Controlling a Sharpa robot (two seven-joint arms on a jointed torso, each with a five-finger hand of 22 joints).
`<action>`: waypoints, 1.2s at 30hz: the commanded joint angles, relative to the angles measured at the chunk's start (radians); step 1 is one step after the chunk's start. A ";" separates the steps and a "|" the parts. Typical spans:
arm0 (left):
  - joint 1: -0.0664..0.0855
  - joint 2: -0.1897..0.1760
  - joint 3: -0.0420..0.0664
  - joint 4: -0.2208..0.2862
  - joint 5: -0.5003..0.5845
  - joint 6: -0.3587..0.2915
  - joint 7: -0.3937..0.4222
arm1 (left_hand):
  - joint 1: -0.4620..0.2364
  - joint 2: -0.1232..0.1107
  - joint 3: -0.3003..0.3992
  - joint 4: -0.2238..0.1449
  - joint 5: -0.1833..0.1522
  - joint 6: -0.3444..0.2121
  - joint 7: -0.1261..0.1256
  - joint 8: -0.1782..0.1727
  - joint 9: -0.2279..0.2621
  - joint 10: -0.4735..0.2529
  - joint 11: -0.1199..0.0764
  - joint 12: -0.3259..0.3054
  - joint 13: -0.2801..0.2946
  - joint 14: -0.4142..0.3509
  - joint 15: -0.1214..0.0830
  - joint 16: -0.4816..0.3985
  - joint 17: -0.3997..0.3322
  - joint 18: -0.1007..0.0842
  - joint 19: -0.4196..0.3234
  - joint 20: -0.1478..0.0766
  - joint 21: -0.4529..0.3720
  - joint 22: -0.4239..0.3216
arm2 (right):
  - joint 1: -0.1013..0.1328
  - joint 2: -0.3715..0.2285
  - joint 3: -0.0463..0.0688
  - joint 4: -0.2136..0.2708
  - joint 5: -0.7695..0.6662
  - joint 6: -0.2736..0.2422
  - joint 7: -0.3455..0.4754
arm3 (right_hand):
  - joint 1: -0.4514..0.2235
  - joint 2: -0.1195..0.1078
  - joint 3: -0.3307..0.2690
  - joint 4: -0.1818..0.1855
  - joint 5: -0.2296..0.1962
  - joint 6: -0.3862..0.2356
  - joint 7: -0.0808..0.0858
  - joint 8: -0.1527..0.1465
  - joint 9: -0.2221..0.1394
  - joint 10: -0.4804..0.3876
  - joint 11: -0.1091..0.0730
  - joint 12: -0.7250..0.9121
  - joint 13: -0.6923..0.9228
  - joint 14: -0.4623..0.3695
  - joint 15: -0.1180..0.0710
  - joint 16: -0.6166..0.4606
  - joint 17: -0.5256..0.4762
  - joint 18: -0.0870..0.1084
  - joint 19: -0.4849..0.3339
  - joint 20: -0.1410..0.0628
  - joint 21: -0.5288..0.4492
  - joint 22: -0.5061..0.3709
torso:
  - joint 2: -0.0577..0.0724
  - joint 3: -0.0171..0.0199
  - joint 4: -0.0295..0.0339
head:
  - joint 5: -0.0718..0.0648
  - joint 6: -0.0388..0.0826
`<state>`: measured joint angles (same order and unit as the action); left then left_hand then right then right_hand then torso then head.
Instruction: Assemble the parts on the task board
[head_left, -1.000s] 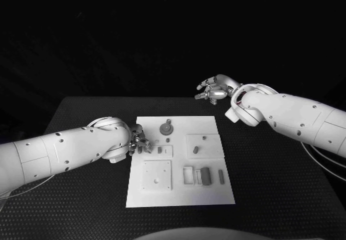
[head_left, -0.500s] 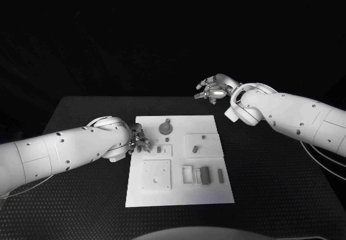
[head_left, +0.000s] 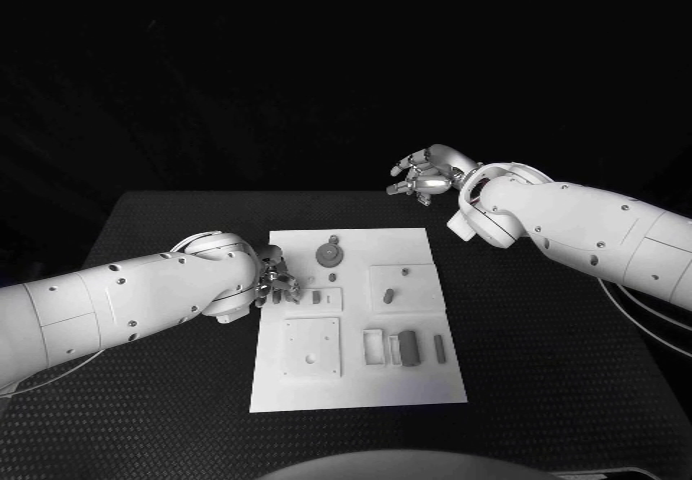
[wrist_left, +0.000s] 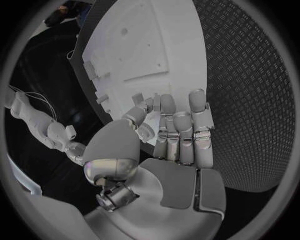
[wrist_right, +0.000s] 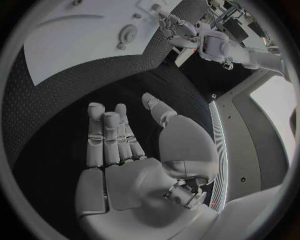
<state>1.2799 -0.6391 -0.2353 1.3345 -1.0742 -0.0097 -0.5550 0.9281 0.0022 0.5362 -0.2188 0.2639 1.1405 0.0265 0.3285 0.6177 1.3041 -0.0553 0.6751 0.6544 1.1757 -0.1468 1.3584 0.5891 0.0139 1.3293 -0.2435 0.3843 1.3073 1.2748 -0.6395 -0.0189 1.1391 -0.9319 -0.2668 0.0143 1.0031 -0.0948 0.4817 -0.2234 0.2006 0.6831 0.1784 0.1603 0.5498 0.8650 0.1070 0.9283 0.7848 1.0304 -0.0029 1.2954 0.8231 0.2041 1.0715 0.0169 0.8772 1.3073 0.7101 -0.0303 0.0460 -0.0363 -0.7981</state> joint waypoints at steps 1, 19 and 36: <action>-0.004 0.002 -0.002 0.003 0.008 0.018 0.003 | -0.001 0.002 0.014 -0.008 0.004 0.021 0.008 0.021 0.049 0.012 -0.017 0.006 0.002 0.004 -0.029 0.005 0.002 -0.013 0.007 -0.023 0.005 0.027 | 0.000 0.002 0.000 0.000 0.002 0.012 0.001 | -0.007 0.004 0.001 0.007 0.003 -0.001 0.042 0.004 -0.001 -0.006 0.000 0.007 -0.002 -0.008 0.000 0.004 -0.001 0.058 0.002 -0.008 -0.006 0.018 | 0.000 -0.0006 0.0011 | -0.001 0.000; -0.004 0.009 -0.002 0.002 0.009 0.014 0.005 | 0.003 0.006 0.017 -0.011 0.005 0.023 0.007 0.021 0.049 0.011 -0.018 0.009 0.004 0.003 -0.031 0.010 0.004 -0.013 0.004 -0.025 0.011 0.027 | 0.000 0.001 0.000 -0.001 0.001 0.016 0.000 | -0.007 0.003 0.001 0.007 0.003 -0.001 0.042 0.004 -0.002 -0.007 0.000 0.008 -0.003 -0.009 0.000 0.004 -0.002 0.058 0.001 -0.008 -0.007 0.018 | 0.000 -0.0014 0.0019 | -0.002 0.000; -0.005 0.017 -0.002 -0.015 0.004 0.011 0.001 | 0.003 0.009 0.018 -0.011 0.002 0.021 0.007 0.021 0.049 0.010 -0.018 0.009 0.004 0.002 -0.031 0.011 0.004 -0.014 0.003 -0.025 0.013 0.026 | 0.000 0.002 0.000 0.000 0.001 0.021 -0.003 | -0.006 0.005 0.002 0.007 0.003 -0.002 0.042 0.005 -0.002 -0.008 0.000 0.009 -0.005 -0.009 0.000 0.004 -0.003 0.058 0.001 -0.008 -0.007 0.018 | -0.001 -0.0009 0.0016 | -0.003 0.002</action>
<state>1.2777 -0.6239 -0.2357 1.3230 -1.0704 -0.0081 -0.5543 0.9258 -0.0004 0.5379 -0.2174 0.2640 1.1470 0.0246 0.3460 0.6227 1.3078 -0.0590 0.6805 0.6572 1.1793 -0.1504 1.3627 0.5911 0.0139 1.3295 -0.2437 0.3920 1.3077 1.2748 -0.6377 -0.0190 1.1381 -0.9305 -0.2602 0.0101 1.0031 -0.0948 0.4845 -0.2206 0.2006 0.6793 0.1785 0.1603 0.5482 0.8649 0.1070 0.9323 0.7810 1.0284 -0.0009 1.2954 0.8213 0.2043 1.0738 0.0147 0.8771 1.3073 0.7095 -0.0313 0.0475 -0.0405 -0.7971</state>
